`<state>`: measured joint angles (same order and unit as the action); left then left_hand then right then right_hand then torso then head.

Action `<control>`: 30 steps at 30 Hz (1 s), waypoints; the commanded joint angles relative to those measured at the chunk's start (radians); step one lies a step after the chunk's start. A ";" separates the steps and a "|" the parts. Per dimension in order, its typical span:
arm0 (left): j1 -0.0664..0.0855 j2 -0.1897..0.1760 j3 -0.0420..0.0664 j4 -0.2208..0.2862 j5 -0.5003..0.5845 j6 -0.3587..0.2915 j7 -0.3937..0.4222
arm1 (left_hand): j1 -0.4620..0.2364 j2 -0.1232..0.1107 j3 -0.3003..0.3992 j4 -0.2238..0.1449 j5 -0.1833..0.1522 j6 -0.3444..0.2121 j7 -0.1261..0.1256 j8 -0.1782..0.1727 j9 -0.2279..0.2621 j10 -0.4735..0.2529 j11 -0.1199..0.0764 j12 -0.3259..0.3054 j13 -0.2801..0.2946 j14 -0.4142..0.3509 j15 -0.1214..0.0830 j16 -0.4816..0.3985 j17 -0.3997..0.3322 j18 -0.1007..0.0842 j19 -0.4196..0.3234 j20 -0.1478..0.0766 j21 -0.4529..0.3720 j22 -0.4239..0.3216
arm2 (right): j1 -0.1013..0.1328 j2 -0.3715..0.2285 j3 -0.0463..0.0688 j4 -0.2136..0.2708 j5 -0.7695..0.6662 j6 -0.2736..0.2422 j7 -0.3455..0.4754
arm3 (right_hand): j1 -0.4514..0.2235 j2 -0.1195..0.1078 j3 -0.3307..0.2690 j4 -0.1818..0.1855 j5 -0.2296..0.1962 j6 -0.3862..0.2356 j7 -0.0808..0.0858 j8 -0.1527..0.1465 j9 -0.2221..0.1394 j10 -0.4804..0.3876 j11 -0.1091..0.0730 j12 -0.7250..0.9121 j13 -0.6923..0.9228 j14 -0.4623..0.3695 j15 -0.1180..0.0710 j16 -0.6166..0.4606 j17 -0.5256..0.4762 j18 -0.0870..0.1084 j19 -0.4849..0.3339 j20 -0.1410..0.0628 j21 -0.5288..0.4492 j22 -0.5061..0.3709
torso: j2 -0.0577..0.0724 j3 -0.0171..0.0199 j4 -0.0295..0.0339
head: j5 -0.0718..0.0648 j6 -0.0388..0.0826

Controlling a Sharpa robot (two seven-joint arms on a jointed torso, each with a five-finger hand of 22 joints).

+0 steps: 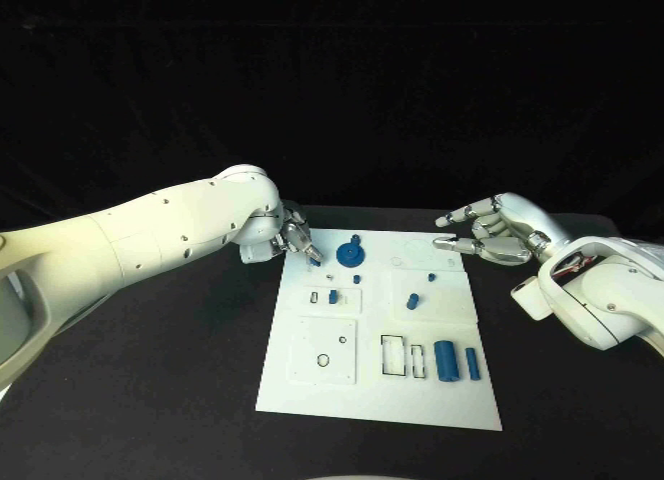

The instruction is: Assemble the parts on the task board

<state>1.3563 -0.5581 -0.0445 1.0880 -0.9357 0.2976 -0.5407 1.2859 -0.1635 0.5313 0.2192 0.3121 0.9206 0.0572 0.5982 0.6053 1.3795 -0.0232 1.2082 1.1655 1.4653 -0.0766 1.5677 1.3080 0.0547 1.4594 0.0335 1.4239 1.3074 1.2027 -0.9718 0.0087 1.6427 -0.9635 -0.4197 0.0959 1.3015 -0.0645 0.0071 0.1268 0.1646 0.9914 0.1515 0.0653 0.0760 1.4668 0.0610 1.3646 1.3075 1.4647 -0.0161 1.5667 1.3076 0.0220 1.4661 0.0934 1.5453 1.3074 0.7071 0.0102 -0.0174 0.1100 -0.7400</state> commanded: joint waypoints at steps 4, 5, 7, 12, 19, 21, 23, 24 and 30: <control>-0.011 -0.058 0.000 0.103 0.006 -0.114 0.033 | -0.013 -0.009 0.156 -0.158 0.008 0.010 -0.005 0.006 0.002 0.008 0.000 0.003 -0.002 0.105 0.000 0.003 0.263 -0.005 0.014 -0.002 0.007 0.072 | -0.001 -0.003 0.000 0.002 -0.003 0.016 0.004 | 0.000 0.012 -0.010 0.001 0.010 -0.001 -0.003 0.000 0.001 0.004 0.001 -0.002 0.146 0.101 0.005 -0.007 0.244 -0.008 0.073 0.001 -0.005 0.205 | -0.003 0.0006 0.0045 | 0.002 -0.003; -0.015 -0.069 0.000 0.120 -0.003 -0.121 0.033 | -0.014 -0.010 0.157 -0.160 0.008 0.011 -0.005 0.006 0.002 0.008 0.000 0.002 -0.003 0.105 -0.001 0.003 0.263 -0.005 0.015 -0.002 0.007 0.073 | -0.001 -0.003 0.000 0.002 -0.003 0.016 0.004 | 0.000 0.012 -0.010 0.001 0.010 -0.001 -0.003 0.000 0.001 0.004 0.001 -0.002 0.146 0.101 0.005 -0.007 0.244 -0.008 0.073 0.001 -0.005 0.205 | -0.003 0.0003 0.0041 | 0.002 -0.003; -0.022 -0.090 -0.002 0.153 -0.018 -0.137 0.033 | -0.015 -0.014 0.159 -0.164 0.008 0.014 -0.006 0.007 0.002 0.010 -0.001 0.003 -0.003 0.105 -0.001 0.003 0.263 -0.007 0.017 -0.003 0.011 0.077 | -0.001 -0.004 0.000 0.002 -0.003 0.016 0.004 | 0.000 0.012 -0.010 0.001 0.010 -0.001 -0.003 0.000 0.001 0.004 0.001 -0.002 0.146 0.101 0.005 -0.007 0.244 -0.008 0.073 0.001 -0.005 0.205 | -0.004 -0.0001 0.0046 | 0.002 -0.005; -0.038 -0.132 -0.008 0.225 -0.037 -0.180 0.032 | -0.018 -0.020 0.163 -0.171 0.012 0.019 -0.007 0.007 0.001 0.015 -0.003 0.006 0.000 0.105 -0.002 0.003 0.263 -0.008 0.021 -0.004 0.016 0.085 | -0.001 -0.006 0.000 0.003 -0.003 0.015 0.004 | 0.000 0.012 -0.011 0.002 0.011 -0.001 -0.003 0.000 0.001 0.004 0.001 -0.002 0.146 0.101 0.005 -0.007 0.243 -0.008 0.073 0.001 -0.005 0.205 | -0.003 0.0001 0.0041 | 0.003 -0.007; -0.055 -0.153 -0.014 0.276 -0.043 -0.192 0.022 | -0.027 -0.031 0.172 -0.182 0.027 0.030 -0.009 0.005 -0.003 0.018 -0.005 -0.001 -0.008 0.105 -0.003 0.003 0.263 -0.009 0.022 -0.007 0.017 0.086 | -0.001 -0.004 0.000 0.002 -0.003 0.014 0.004 | 0.000 0.012 -0.011 0.002 0.011 -0.001 -0.003 0.000 0.001 0.004 0.001 -0.002 0.146 0.101 0.005 -0.007 0.243 -0.008 0.073 0.001 -0.005 0.205 | -0.002 -0.0005 0.0019 | 0.006 -0.012; -0.058 -0.155 -0.015 0.280 -0.044 -0.179 0.016 | -0.028 -0.032 0.173 -0.184 0.028 0.031 -0.010 0.005 -0.004 0.018 -0.005 -0.001 -0.009 0.105 -0.004 0.003 0.263 -0.009 0.022 -0.007 0.017 0.086 | -0.001 -0.004 0.000 0.001 -0.003 0.014 0.004 | 0.000 0.012 -0.011 0.002 0.011 -0.001 -0.003 0.000 0.001 0.004 0.001 -0.002 0.146 0.101 0.005 -0.007 0.243 -0.008 0.073 0.001 -0.005 0.205 | -0.002 -0.0005 0.0014 | 0.006 -0.012; -0.060 -0.155 -0.015 0.282 -0.044 -0.164 0.010 | -0.028 -0.033 0.173 -0.185 0.030 0.033 -0.010 0.005 -0.005 0.019 -0.006 -0.001 -0.009 0.105 -0.004 0.003 0.263 -0.009 0.022 -0.007 0.018 0.087 | -0.001 -0.004 0.000 0.001 -0.003 0.014 0.004 | 0.000 0.012 -0.011 0.002 0.011 -0.001 -0.003 0.000 0.001 0.004 0.001 -0.002 0.146 0.101 0.005 -0.007 0.243 -0.008 0.073 0.001 -0.005 0.205 | -0.002 -0.0004 0.0012 | 0.005 -0.014; -0.060 -0.155 -0.016 0.283 -0.044 -0.157 0.006 | -0.029 -0.034 0.174 -0.186 0.031 0.033 -0.010 0.004 -0.005 0.020 -0.006 -0.001 -0.008 0.105 -0.004 0.003 0.263 -0.009 0.022 -0.007 0.018 0.088 | -0.001 -0.004 0.000 0.001 -0.003 0.014 0.004 | 0.000 0.012 -0.011 0.002 0.011 -0.001 -0.003 0.000 0.001 0.004 0.001 -0.002 0.146 0.101 0.005 -0.007 0.243 -0.008 0.073 0.001 -0.005 0.205 | -0.002 0.0000 0.0017 | 0.005 -0.015; -0.062 -0.152 -0.016 0.285 -0.045 -0.107 -0.031 | -0.031 -0.035 0.176 -0.189 0.036 0.036 -0.010 0.003 -0.007 0.021 -0.006 -0.002 -0.010 0.105 -0.004 0.003 0.263 -0.009 0.023 -0.007 0.018 0.089 | -0.001 -0.003 0.000 0.001 -0.002 0.014 0.004 | -0.001 0.013 -0.012 0.003 0.012 -0.001 -0.003 0.001 0.002 0.004 0.001 -0.003 0.146 0.101 0.005 -0.008 0.242 -0.008 0.073 0.001 -0.005 0.205 | -0.001 0.0002 0.0028 | 0.004 -0.020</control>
<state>1.2947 -0.7119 -0.0606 1.3703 -0.9740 0.1438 -0.5415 1.2530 -0.1963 0.5630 0.1815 0.3431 0.9440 0.0553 0.5992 0.5989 1.3941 -0.0303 1.2082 1.1570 1.4653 -0.0765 1.5677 1.3077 0.0547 1.4630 0.0299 1.4355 1.3073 1.2023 -0.9758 0.0083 1.6428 -0.9629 -0.4168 0.0955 1.3015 -0.0645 0.0001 0.1282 0.1724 0.9914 0.1515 0.0653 0.0760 1.4668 0.0610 1.3646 1.3075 1.4647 -0.0161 1.5629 1.3073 0.0220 1.4661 0.0934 1.5452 1.3080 0.7055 0.0102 -0.0153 0.1146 -0.7570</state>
